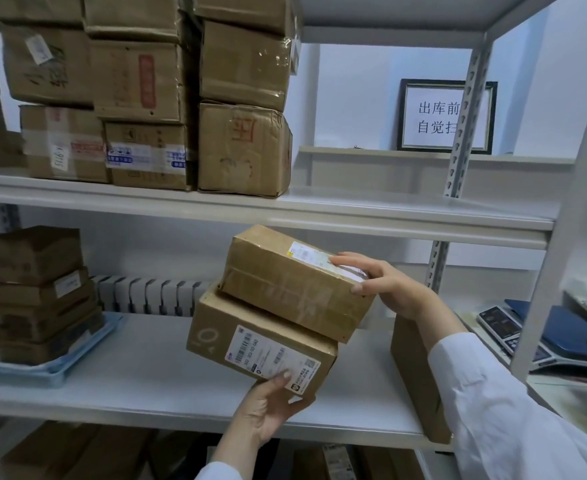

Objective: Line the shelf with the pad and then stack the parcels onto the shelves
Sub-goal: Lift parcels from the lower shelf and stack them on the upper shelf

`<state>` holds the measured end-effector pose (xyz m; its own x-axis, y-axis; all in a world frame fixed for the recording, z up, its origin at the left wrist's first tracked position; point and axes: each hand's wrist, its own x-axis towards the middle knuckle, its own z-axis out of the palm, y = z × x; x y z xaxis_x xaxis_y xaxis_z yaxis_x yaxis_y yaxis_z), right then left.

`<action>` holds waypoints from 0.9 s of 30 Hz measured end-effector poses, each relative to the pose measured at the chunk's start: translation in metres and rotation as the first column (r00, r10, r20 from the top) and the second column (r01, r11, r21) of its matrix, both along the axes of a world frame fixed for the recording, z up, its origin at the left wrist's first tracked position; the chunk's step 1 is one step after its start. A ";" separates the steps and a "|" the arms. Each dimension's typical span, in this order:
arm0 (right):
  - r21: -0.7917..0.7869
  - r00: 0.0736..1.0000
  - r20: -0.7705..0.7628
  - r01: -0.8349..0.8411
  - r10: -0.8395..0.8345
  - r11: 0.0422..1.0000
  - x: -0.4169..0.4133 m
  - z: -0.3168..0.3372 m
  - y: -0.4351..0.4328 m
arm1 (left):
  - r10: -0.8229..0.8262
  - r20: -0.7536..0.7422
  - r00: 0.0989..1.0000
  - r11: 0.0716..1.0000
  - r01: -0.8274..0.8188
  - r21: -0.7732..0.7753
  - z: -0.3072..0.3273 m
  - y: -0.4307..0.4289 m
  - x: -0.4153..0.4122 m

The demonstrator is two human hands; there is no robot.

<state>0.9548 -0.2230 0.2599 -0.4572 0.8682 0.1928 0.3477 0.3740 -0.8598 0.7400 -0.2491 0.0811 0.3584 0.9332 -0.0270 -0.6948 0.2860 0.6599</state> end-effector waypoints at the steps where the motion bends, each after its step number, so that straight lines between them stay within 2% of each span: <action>1: 0.006 1.000 -0.010 -0.008 0.008 1.000 0.000 0.001 -0.001 | 0.005 0.017 1.000 1.000 -0.005 0.008 0.001 0.000 0.000; 11: 0.116 0.976 -0.207 -0.048 0.071 0.992 0.002 0.018 0.001 | 0.100 0.156 0.983 0.979 -0.125 0.160 0.045 0.009 0.000; 18: 0.157 0.935 -0.329 -0.087 0.135 0.984 0.007 0.024 0.002 | 0.181 0.158 0.971 0.937 -0.219 0.273 0.083 0.014 0.000; 23: 0.192 0.818 -0.529 -0.144 0.226 0.971 0.011 0.026 0.000 | 0.192 0.086 0.978 0.895 -0.210 0.394 0.115 0.018 -0.002; 27: 0.111 0.608 -0.784 -0.062 0.126 0.992 0.016 0.023 0.001 | 0.198 -0.071 0.978 0.850 -0.135 0.510 0.142 0.020 -0.003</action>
<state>0.9709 -0.2224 0.2833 -0.1786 0.7999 0.5729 -0.4926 0.4314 -0.7558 0.7365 -0.2290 0.2228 0.2199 0.8770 0.4272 -0.6118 -0.2172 0.7606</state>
